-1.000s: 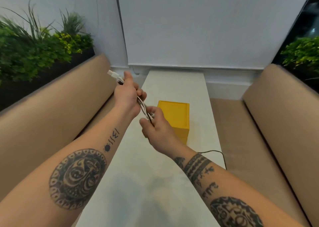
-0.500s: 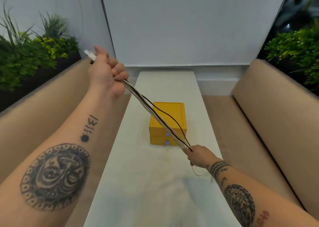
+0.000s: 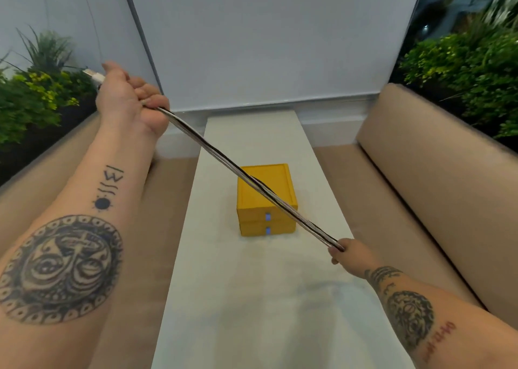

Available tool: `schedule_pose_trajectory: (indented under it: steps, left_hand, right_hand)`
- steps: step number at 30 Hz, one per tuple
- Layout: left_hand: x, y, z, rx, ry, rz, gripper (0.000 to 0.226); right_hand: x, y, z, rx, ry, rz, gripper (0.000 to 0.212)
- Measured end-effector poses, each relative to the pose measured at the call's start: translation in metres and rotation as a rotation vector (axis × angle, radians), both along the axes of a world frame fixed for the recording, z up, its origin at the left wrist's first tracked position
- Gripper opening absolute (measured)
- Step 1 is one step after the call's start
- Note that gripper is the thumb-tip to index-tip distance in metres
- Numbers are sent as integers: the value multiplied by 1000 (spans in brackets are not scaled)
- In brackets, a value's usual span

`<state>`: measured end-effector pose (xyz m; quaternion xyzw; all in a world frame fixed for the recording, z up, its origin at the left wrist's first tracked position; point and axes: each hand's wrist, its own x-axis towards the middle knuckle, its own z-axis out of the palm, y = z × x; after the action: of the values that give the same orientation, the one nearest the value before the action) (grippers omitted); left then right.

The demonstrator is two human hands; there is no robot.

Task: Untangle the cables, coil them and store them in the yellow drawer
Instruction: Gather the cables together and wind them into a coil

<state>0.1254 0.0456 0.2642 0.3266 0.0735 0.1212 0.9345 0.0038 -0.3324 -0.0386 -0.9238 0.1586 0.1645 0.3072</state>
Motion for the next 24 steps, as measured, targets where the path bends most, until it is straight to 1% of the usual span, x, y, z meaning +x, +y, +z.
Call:
schedule_pose_trajectory:
  steps: [2, 3, 5, 7, 9, 12, 14, 16, 19, 20, 22, 24]
  left_hand:
    - [2, 0, 0, 8, 6, 17, 50]
    - [2, -1, -1, 5, 10, 26, 50]
    - [3, -4, -4, 12, 22, 37, 51]
    - [3, -11, -10, 35, 38, 45, 51]
    - [1, -20, -19, 104, 44, 51, 50]
    - [-11, -48, -44, 379, 89, -47, 41]
    - [-24, -72, -68, 603, 142, -206, 32]
    - [-36, -95, -91, 818, 198, -376, 24]
    - [-52, -120, -129, 1075, 242, -549, 25]
    - [-57, -128, -141, 1151, 250, -592, 26]
    - [-67, -140, -163, 1306, 261, -675, 31]
    - [-75, -149, -184, 1418, 254, -787, 34]
  right_hand:
    - [-5, -4, 6, 19, -21, -69, 33]
    - [-7, -7, 8, -3, -7, -99, 34]
    - [-7, -13, 7, -67, 73, -97, 31]
    - [-1, -17, 1, -60, 192, -57, 24]
    - [4, -14, 4, -37, 246, -37, 23]
    - [20, -5, 16, -71, 115, 82, 29]
    - [32, 5, 29, -64, 54, 129, 24]
    - [42, 13, 41, -94, 27, 188, 26]
    - [51, 23, 59, -209, -51, 315, 32]
    - [53, 27, 65, -218, -88, 343, 32]
    - [55, 36, 75, -183, -101, 373, 29]
    - [53, 45, 83, -127, -83, 383, 20]
